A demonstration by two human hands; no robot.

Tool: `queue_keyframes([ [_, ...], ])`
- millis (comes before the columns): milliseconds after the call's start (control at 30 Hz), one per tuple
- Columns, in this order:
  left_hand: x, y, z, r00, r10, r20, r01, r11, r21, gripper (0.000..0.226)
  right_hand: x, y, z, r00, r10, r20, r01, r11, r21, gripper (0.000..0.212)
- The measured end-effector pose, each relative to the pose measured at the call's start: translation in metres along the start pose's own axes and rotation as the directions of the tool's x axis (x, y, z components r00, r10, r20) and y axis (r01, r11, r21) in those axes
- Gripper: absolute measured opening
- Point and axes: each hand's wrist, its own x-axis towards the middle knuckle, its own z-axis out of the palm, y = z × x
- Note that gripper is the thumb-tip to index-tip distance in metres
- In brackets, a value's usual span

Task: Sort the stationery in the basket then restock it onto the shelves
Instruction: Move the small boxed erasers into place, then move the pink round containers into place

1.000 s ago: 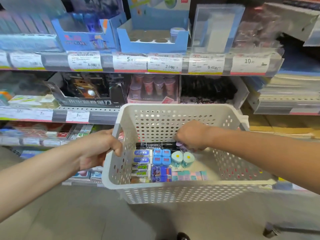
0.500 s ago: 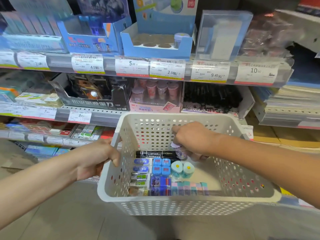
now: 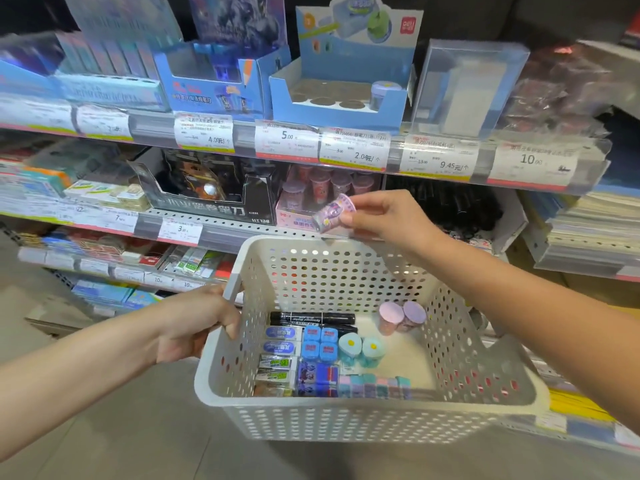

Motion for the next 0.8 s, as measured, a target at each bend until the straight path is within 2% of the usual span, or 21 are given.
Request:
queue_keyframes([
  [67,-0.001,0.001,-0.002,1.000,0.001,-0.008,-0.001,1.000,0.022,0.070,0.012,0.001,0.005,0.993,0.030,-0.116,-0.020,0.996,0.084,0.015],
  [133,-0.001,0.002,-0.005,1.000,0.004,-0.014,-0.004,1.000,0.031,0.070,0.025,0.006,0.009,0.968,0.065,-0.242,-0.054,0.997,0.050,0.023],
  [267,0.001,0.001,-0.010,1.000,0.012,-0.007,-0.011,1.000,0.023,0.070,0.058,0.021,0.011,0.928,-0.014,-0.372,-0.080,0.968,-0.236,0.025],
  [367,0.002,-0.001,-0.013,1.000,0.010,-0.015,-0.009,1.000,0.026,0.070,0.077,0.029,0.017,0.935,-0.089,-0.343,-0.093,0.871,-0.482,0.030],
  [467,0.002,-0.001,-0.015,1.000,0.001,-0.010,-0.001,0.999,0.035,0.070,0.087,0.030,0.020,0.952,-0.129,-0.277,-0.047,0.834,-0.549,0.027],
  [533,0.002,0.000,-0.017,1.000,0.003,-0.006,-0.003,0.999,0.036,0.069,0.093,0.032,0.020,0.971,-0.078,-0.228,-0.084,0.778,-0.622,0.030],
  [600,0.003,0.000,-0.017,1.000,0.006,-0.003,-0.006,1.000,0.026,0.068,0.098,0.030,0.019,0.992,0.009,-0.124,-0.100,0.651,-0.752,0.033],
  [667,0.003,0.000,-0.017,1.000,0.009,0.004,-0.009,1.000,0.013,0.067,0.102,0.030,0.020,0.998,0.007,-0.063,-0.051,0.668,-0.742,0.019],
  [700,0.003,0.000,-0.017,1.000,0.010,0.004,-0.010,1.000,0.008,0.066,0.103,0.030,0.022,0.998,-0.040,-0.053,-0.007,0.722,-0.692,0.013],
  [733,0.004,0.000,-0.017,1.000,0.012,0.004,-0.012,1.000,0.003,0.066,0.105,0.030,0.024,0.991,-0.093,-0.095,0.008,0.758,-0.652,0.013],
  [767,0.004,0.000,-0.018,1.000,0.016,0.007,-0.016,1.000,0.000,0.065,0.107,0.031,0.023,0.983,-0.145,-0.114,0.032,0.741,-0.671,0.015],
  [800,0.004,0.000,-0.018,1.000,0.020,0.012,-0.020,1.000,-0.002,0.064,0.109,0.033,0.022,0.987,-0.130,-0.090,0.028,0.706,-0.708,0.014],
])
